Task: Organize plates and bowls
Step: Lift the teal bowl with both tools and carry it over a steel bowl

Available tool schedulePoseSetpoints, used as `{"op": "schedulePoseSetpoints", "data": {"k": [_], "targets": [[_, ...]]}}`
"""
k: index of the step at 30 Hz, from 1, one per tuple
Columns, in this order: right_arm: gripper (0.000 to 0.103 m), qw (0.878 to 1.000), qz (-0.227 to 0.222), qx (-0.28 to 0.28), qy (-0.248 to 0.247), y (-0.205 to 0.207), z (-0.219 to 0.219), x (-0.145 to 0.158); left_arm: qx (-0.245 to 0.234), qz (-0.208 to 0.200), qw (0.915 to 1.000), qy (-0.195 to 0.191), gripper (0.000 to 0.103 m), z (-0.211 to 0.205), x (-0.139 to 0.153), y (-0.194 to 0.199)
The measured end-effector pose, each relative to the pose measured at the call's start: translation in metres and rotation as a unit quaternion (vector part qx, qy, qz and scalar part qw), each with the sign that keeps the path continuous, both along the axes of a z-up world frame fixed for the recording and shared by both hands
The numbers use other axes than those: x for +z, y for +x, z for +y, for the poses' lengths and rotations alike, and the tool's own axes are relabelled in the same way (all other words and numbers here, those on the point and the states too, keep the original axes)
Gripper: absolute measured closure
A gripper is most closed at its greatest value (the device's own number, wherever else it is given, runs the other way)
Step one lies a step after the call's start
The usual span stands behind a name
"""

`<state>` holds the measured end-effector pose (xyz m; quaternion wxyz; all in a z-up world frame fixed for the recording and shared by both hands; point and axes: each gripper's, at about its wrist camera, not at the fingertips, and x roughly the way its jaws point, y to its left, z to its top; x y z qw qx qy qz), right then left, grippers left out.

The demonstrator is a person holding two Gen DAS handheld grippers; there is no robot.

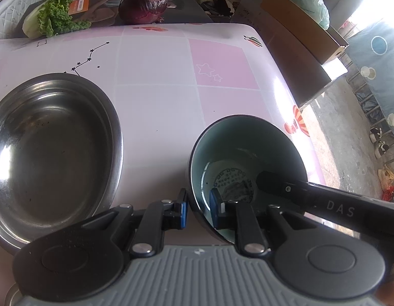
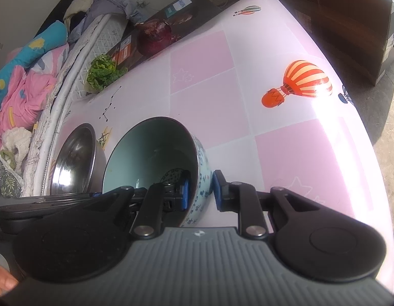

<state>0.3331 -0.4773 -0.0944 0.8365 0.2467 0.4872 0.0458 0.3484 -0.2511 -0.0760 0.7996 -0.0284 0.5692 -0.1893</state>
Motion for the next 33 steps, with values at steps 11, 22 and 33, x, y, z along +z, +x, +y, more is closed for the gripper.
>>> {"op": "schedulePoseSetpoints", "data": {"k": [11,22,33], "targets": [[0.084,1.000,-0.002,0.003,-0.004,0.002,0.004,0.004,0.001,-0.002,1.0000,0.000,0.084,0.002,0.003,-0.001],[0.084,1.000,-0.008,0.004,-0.006,0.003,0.004,0.012,0.003,-0.010,0.9999,-0.006,0.084,0.006,0.010,-0.004],[0.084,1.000,-0.015,0.007,-0.008,0.000,0.005,0.031,0.009,-0.018,0.9996,-0.018,0.084,0.014,0.025,-0.006]]}}
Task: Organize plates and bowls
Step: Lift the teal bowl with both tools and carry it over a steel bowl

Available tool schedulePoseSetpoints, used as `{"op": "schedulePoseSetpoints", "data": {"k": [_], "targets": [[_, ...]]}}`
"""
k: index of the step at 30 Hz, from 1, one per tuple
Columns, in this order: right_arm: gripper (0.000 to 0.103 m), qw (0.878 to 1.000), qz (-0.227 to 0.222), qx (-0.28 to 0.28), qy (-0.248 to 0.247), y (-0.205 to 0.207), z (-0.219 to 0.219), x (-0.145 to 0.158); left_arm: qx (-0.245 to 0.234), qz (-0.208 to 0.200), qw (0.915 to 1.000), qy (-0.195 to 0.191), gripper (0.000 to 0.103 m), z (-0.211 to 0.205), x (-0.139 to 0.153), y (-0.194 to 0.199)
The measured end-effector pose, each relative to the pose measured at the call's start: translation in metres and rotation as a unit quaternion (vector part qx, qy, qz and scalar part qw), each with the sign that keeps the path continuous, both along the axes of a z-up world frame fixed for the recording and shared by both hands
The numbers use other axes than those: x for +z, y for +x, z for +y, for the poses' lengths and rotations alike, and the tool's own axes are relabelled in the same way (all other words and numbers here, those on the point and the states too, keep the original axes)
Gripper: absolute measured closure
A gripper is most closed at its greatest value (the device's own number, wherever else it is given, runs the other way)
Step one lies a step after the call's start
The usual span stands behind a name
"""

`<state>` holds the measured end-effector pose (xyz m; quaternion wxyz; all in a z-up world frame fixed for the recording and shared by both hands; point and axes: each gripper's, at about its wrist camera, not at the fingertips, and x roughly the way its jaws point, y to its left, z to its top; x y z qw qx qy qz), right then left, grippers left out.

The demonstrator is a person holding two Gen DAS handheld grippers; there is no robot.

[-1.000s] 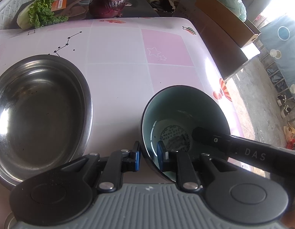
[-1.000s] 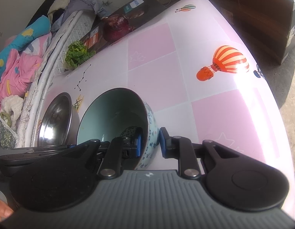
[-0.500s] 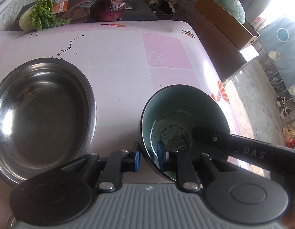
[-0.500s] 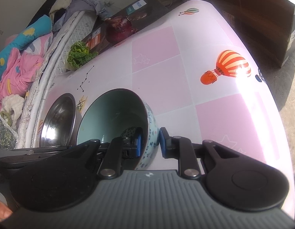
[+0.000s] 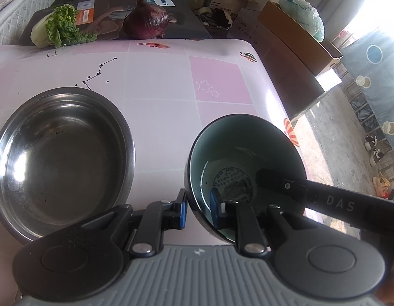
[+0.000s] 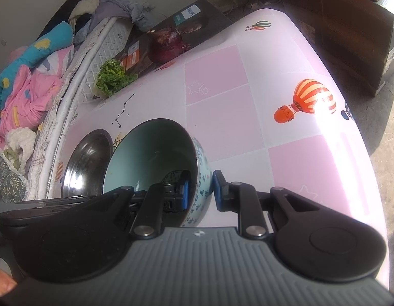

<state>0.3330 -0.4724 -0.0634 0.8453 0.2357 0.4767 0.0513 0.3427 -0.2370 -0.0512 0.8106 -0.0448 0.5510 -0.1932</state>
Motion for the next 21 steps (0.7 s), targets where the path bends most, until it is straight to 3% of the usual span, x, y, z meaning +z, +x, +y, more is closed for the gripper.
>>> {"op": "schedulePoseSetpoints", "data": {"k": [9,21], "targets": [[0.084,1.000,-0.007,0.014,-0.003,0.004,0.023,0.022,0.021,-0.012,0.9996,-0.016,0.084,0.024,0.018,-0.001],[0.084,0.997,-0.023,0.071,0.007,0.038,0.098,0.050,0.081,-0.039,0.9957,-0.019,0.084,0.103,0.045,0.010]]}}
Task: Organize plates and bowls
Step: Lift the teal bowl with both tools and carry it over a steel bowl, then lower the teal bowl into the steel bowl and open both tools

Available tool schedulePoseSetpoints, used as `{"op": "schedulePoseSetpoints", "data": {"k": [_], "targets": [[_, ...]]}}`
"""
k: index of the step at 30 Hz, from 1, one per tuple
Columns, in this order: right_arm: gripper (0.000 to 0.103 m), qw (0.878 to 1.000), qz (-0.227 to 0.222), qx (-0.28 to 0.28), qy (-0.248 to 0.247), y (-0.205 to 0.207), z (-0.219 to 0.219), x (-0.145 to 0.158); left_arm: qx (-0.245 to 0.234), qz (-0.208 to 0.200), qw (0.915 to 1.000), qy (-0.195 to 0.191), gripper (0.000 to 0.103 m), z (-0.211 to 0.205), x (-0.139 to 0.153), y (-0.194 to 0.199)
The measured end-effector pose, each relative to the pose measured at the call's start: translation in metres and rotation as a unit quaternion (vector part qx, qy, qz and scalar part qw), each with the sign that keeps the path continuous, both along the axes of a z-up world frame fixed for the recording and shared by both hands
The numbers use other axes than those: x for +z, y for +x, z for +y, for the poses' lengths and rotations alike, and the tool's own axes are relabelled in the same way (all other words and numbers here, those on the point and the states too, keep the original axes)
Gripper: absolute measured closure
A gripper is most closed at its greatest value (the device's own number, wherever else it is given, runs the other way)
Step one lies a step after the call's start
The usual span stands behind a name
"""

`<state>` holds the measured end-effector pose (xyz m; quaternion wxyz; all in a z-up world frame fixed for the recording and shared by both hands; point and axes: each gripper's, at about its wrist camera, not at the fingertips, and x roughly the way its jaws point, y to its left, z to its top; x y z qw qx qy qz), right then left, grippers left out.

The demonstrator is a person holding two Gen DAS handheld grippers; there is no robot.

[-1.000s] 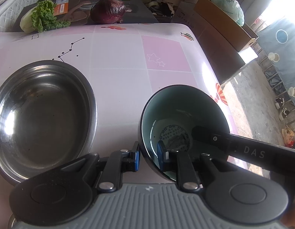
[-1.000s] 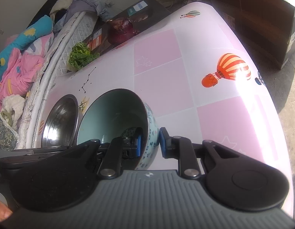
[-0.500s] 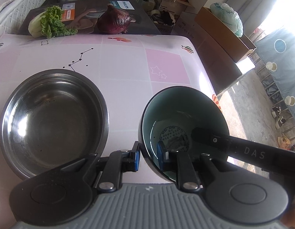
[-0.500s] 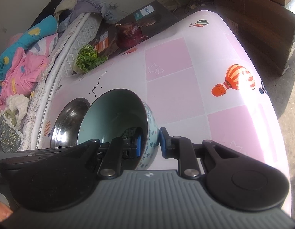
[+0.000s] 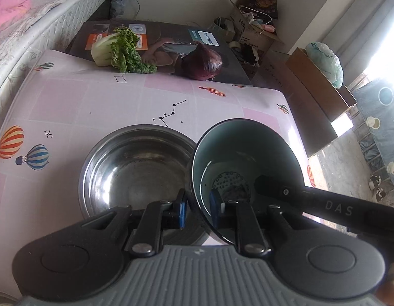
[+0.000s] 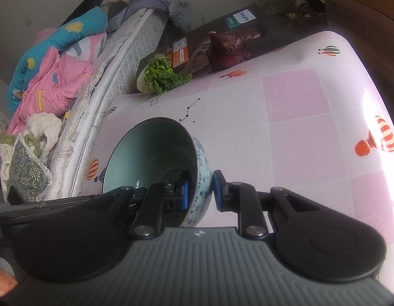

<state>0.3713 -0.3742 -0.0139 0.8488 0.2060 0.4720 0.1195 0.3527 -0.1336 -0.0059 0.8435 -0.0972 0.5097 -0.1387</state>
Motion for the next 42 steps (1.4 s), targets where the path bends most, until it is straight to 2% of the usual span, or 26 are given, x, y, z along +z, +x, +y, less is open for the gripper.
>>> {"op": "schedulePoseSetpoints", "data": {"k": [8,17,20,25,27,29,33,38,42], "targets": [[0.084,0.999,0.036,0.019,0.027,0.032,0.039,-0.029,0.034,0.002,0.9993,0.014,0.084,0.041,-0.022,0.020],[0.083,0.998,0.051,0.040,-0.019,0.050,0.071,-0.056,0.039,0.021,0.9987,0.026,0.084,0.057,-0.047,0.029],[0.080,0.998,0.045,0.042,-0.028,0.050,0.074,-0.058,0.038,0.022,0.9986,0.029,0.081,0.061,-0.047,0.028],[0.078,0.998,0.032,0.042,-0.045,0.050,0.076,-0.053,0.034,0.005,0.9993,0.015,0.080,0.067,-0.035,0.020],[0.075,0.998,0.031,0.039,-0.045,0.049,0.074,-0.052,0.034,-0.001,0.9993,0.011,0.080,0.069,-0.030,0.017],[0.066,0.998,0.029,0.033,-0.046,0.048,0.073,-0.049,0.034,-0.005,0.9994,0.007,0.078,0.072,-0.025,0.015],[0.062,0.999,0.025,0.025,-0.036,0.044,0.069,-0.044,0.033,-0.013,0.9994,0.004,0.071,0.076,-0.016,0.006],[0.049,0.999,0.015,0.026,-0.016,0.035,0.066,-0.033,0.033,-0.019,0.9993,0.003,0.060,0.082,-0.008,-0.007],[0.045,1.000,0.024,0.017,0.002,0.033,0.063,-0.033,0.037,-0.018,0.9991,0.006,0.057,0.088,-0.005,-0.017]]}}
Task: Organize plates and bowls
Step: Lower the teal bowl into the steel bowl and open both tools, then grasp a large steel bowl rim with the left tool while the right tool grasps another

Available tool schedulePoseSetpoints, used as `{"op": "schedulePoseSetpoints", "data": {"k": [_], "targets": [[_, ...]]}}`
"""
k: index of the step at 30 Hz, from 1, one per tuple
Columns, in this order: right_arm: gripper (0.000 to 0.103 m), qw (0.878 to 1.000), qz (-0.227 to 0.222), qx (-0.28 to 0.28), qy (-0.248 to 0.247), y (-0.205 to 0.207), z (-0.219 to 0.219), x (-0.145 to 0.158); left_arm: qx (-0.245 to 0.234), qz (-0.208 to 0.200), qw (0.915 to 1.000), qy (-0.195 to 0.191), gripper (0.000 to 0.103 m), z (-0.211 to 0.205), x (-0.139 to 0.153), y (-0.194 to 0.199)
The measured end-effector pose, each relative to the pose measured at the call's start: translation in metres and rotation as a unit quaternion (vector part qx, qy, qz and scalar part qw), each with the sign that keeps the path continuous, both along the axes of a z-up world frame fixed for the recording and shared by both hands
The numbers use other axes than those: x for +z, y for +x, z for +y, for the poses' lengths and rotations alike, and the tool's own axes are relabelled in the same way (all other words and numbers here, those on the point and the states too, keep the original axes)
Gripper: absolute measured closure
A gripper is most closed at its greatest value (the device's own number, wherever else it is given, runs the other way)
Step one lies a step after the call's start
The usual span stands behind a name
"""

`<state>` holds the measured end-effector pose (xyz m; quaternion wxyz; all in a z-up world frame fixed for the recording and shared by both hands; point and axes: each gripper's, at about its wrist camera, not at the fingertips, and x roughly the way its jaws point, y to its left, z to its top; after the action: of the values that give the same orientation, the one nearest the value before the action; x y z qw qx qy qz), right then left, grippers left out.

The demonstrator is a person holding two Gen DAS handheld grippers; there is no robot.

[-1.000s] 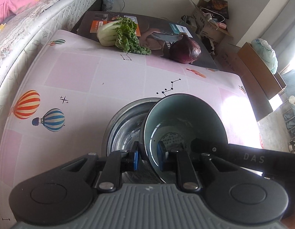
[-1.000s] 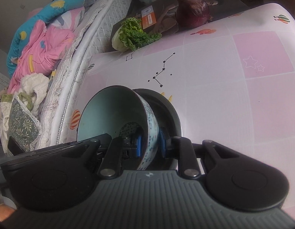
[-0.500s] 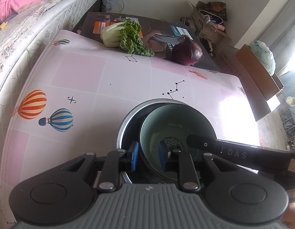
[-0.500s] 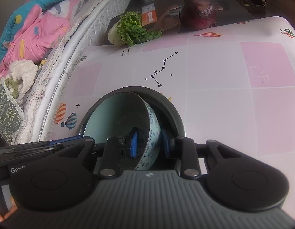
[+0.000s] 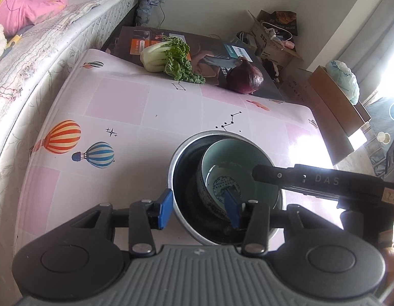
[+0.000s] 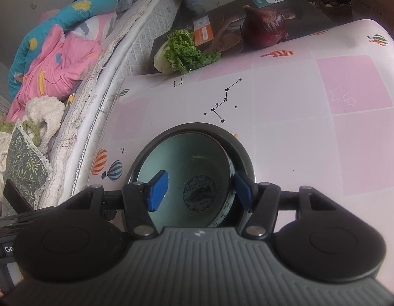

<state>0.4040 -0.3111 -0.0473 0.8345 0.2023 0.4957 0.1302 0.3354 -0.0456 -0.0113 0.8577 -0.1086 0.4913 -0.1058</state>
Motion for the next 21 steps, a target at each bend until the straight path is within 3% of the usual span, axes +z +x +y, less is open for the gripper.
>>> {"op": "schedulePoseSetpoints", "data": {"k": [5,14,21], "targets": [[0.045,1.000,0.000,-0.011,0.010,-0.006,-0.001,-0.005,0.009,0.001,0.9999,0.005,0.057,0.015,0.003,-0.014],[0.046,0.996,-0.029,-0.031,0.083,-0.033,-0.024,0.015,0.019,-0.012,0.9997,0.002,0.053,0.045,0.023,-0.049],[0.046,0.991,-0.088,-0.017,0.098,-0.115,-0.017,0.063,0.007,-0.046,0.9989,0.005,0.037,0.075,0.044,-0.113]]}}
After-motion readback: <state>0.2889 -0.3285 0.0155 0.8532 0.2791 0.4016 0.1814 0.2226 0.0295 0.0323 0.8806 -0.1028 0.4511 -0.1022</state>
